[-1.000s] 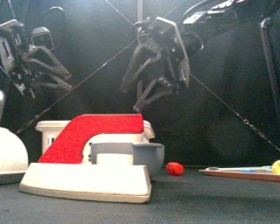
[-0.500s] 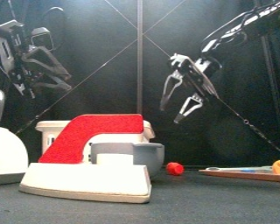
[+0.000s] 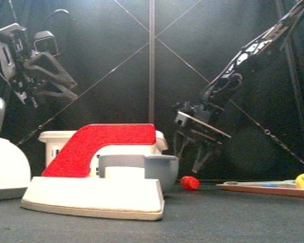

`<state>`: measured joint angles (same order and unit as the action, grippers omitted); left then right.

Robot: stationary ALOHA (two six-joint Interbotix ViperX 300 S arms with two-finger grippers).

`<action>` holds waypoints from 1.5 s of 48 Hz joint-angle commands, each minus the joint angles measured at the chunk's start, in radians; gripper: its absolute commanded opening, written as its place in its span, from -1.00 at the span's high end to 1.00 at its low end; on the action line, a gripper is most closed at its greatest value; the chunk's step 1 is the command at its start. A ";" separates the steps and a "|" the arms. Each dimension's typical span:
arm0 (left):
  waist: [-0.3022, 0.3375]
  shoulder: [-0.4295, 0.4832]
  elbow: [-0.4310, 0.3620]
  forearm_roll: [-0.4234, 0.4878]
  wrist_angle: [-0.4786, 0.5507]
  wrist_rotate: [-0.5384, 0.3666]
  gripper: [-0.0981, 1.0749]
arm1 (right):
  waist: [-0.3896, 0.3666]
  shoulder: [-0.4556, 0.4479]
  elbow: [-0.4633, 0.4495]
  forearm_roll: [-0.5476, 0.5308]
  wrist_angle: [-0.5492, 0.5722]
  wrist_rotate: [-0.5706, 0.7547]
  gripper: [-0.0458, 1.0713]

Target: Grab ketchup

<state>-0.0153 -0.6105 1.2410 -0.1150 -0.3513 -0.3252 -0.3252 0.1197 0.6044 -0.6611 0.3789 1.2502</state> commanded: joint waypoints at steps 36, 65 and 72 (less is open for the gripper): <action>0.003 0.000 -0.011 0.000 -0.009 0.002 -0.40 | -0.031 0.057 -0.015 0.003 0.038 0.002 -0.78; 0.003 0.000 -0.008 0.000 -0.009 0.002 -0.40 | -0.023 0.055 -0.018 0.012 0.083 0.002 -0.77; 0.003 0.000 -0.008 -0.002 -0.009 0.002 -0.40 | -0.021 0.055 -0.020 0.012 0.084 0.002 -0.76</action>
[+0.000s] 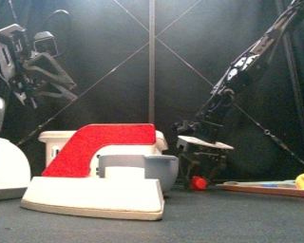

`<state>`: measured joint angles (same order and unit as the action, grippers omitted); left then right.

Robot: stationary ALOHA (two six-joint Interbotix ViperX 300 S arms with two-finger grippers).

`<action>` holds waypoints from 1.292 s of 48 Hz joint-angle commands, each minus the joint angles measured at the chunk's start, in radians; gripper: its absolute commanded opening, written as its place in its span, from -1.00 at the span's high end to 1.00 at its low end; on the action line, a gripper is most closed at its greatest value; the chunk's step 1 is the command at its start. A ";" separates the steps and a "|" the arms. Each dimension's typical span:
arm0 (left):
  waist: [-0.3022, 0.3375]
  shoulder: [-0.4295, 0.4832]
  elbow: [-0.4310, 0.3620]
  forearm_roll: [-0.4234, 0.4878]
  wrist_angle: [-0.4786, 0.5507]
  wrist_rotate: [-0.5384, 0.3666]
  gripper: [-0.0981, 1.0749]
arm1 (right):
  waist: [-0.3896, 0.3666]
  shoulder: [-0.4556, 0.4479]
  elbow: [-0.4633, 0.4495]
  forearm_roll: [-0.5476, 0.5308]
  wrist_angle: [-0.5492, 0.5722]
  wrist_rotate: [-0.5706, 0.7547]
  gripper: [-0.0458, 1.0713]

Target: Grab ketchup

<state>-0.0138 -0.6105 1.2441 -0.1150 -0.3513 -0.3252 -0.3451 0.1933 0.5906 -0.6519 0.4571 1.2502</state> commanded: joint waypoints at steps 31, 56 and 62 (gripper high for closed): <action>0.002 0.000 -0.011 -0.002 -0.009 0.002 -0.40 | 0.040 -0.080 -0.032 0.015 0.023 0.002 -0.12; 0.009 0.000 -0.014 0.000 -0.009 0.002 -0.40 | 0.067 -0.100 -0.037 0.015 0.025 0.000 -0.12; 0.011 0.000 -0.012 0.000 -0.009 0.002 -0.40 | 0.069 -0.100 -0.040 0.015 0.025 -0.002 -0.12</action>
<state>-0.0061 -0.6105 1.2441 -0.1166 -0.3513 -0.3252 -0.2777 0.1289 0.5722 -0.6351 0.4847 1.2502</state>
